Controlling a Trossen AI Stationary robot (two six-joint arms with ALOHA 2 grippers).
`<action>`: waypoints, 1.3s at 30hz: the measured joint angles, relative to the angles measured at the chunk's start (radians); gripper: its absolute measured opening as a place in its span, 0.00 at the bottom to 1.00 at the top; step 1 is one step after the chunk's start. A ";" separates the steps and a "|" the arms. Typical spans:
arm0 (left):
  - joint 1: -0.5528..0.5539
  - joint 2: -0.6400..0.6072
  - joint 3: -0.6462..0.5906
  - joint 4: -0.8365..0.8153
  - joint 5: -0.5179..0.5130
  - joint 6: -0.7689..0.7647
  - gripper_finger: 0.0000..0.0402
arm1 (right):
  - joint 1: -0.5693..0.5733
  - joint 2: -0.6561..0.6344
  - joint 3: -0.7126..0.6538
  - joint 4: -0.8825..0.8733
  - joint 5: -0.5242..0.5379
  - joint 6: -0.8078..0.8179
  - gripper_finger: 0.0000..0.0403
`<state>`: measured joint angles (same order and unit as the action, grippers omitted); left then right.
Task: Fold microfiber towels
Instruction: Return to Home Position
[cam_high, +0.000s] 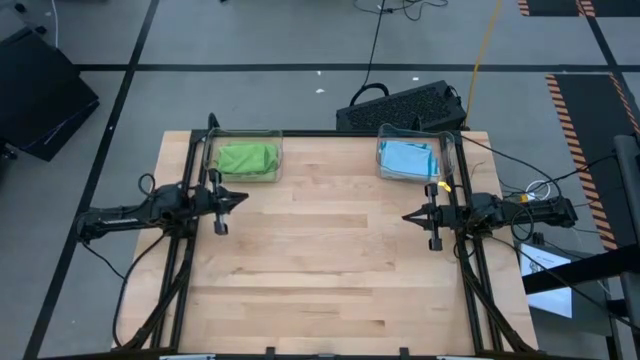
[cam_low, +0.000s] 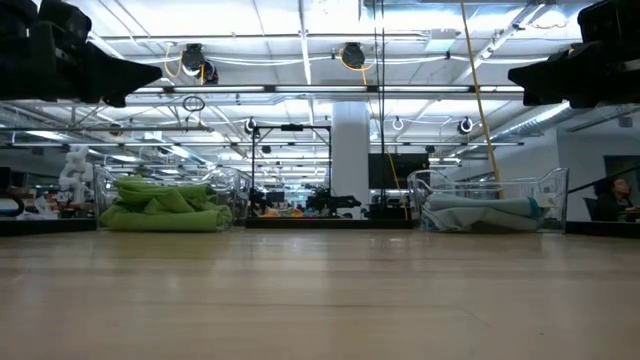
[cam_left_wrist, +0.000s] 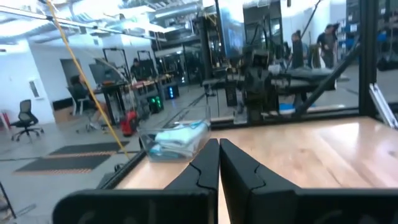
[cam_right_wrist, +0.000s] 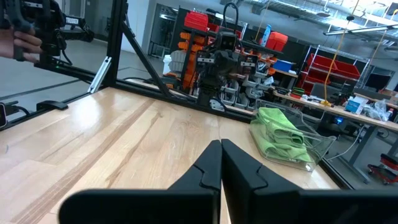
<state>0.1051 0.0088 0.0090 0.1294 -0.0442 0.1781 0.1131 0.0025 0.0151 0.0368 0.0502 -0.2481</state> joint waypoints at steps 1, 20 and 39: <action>0.000 0.000 0.000 0.006 0.001 -0.006 0.04 | 0.000 0.000 0.000 0.000 0.000 0.000 0.00; -0.078 0.101 0.002 -0.118 0.032 -0.033 0.00 | 0.000 0.003 0.000 0.001 0.001 0.000 0.00; -0.108 0.076 0.001 -0.090 -0.014 0.012 0.00 | 0.000 0.003 0.000 0.003 0.001 0.000 0.00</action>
<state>-0.0025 0.0852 0.0097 0.0397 -0.0582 0.1904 0.1131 0.0051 0.0147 0.0395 0.0509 -0.2481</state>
